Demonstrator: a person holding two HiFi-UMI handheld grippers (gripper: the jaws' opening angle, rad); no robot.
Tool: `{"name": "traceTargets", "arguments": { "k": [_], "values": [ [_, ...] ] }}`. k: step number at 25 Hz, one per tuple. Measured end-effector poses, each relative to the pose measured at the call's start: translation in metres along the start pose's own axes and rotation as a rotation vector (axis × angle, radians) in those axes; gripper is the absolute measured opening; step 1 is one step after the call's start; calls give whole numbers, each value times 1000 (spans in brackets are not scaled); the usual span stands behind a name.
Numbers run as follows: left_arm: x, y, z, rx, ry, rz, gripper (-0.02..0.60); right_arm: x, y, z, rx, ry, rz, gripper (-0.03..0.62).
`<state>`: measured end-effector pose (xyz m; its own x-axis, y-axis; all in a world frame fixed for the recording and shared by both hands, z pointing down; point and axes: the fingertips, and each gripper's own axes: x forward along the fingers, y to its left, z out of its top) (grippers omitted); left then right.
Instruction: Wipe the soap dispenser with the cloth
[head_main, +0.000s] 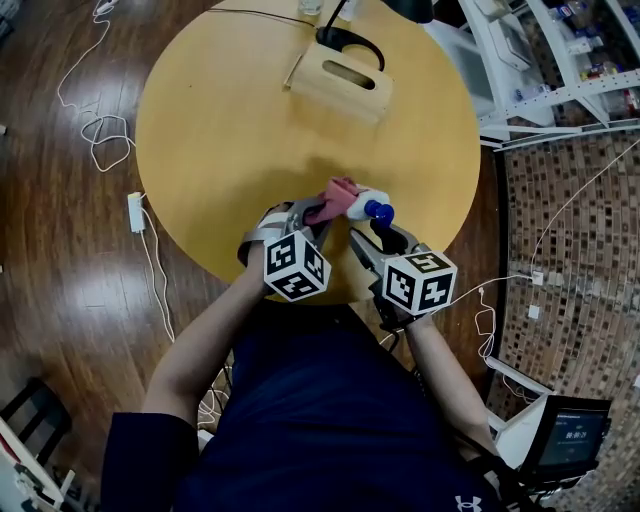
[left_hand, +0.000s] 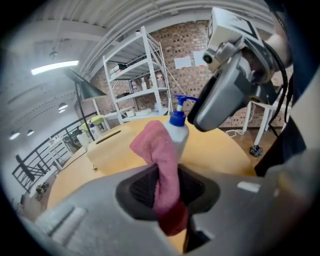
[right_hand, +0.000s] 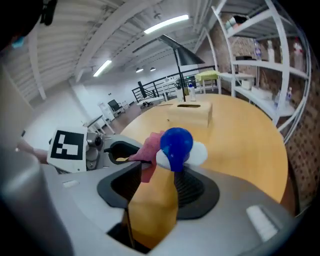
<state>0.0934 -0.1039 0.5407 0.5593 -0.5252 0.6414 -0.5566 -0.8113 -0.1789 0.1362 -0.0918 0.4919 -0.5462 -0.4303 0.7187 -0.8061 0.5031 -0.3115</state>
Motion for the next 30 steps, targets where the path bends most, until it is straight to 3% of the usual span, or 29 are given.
{"name": "traceTargets", "arguments": {
  "k": [4, 20, 26, 30],
  "values": [
    [6, 6, 1, -38, -5, -9, 91, 9, -9, 8, -99, 6, -62, 209],
    [18, 14, 5, -87, -1, -40, 91, 15, -51, 43, -141, -20, -210, 209],
    [-17, 19, -1, -144, -24, -5, 91, 21, -55, 52, -254, 79, -287, 241],
    [-41, 28, 2, -150, -57, 51, 91, 27, -54, 69, -237, 154, -257, 241]
  ]
}}
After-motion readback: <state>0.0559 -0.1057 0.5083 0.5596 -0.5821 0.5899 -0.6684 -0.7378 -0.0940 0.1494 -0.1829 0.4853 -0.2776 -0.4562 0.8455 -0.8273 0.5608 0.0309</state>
